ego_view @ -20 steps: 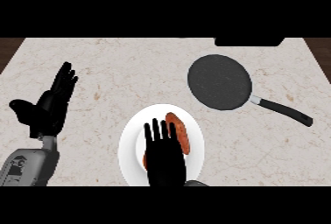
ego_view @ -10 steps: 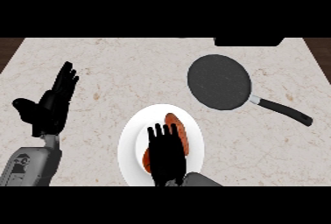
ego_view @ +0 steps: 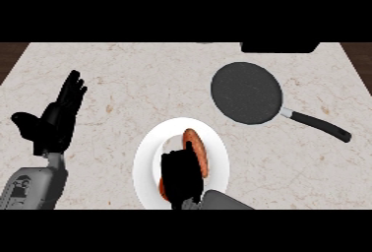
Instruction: Pick the tomato from the plate and place it in the pan
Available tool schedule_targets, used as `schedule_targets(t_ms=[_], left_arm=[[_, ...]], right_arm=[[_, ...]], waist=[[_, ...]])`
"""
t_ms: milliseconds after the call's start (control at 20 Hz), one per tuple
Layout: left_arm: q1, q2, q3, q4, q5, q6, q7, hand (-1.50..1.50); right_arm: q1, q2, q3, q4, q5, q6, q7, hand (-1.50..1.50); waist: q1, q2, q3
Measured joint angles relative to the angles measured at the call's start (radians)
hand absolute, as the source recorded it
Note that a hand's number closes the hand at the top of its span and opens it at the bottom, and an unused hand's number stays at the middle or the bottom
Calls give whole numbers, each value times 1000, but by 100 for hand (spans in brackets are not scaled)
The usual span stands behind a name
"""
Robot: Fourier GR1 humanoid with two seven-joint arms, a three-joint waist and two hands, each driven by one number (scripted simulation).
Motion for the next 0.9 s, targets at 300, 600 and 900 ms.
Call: schedule_targets(t_ms=[300,600,900], left_arm=[[-17,-14,-2,0,-6,-12,5,0],[-49,-20,-21,13,-9,-30,14,0],[-56,-34,-28,34,-21,-19,7,0]], right_arm=[[-80,-3,-10,29,-102,-51,72,150],[-218,-6,-57,106,-215,-165,153,150],[-403,-10,-66,130,-105,-255,204,150]], waist=[[25,6,0],[64,14,-1],[61,7,-2]])
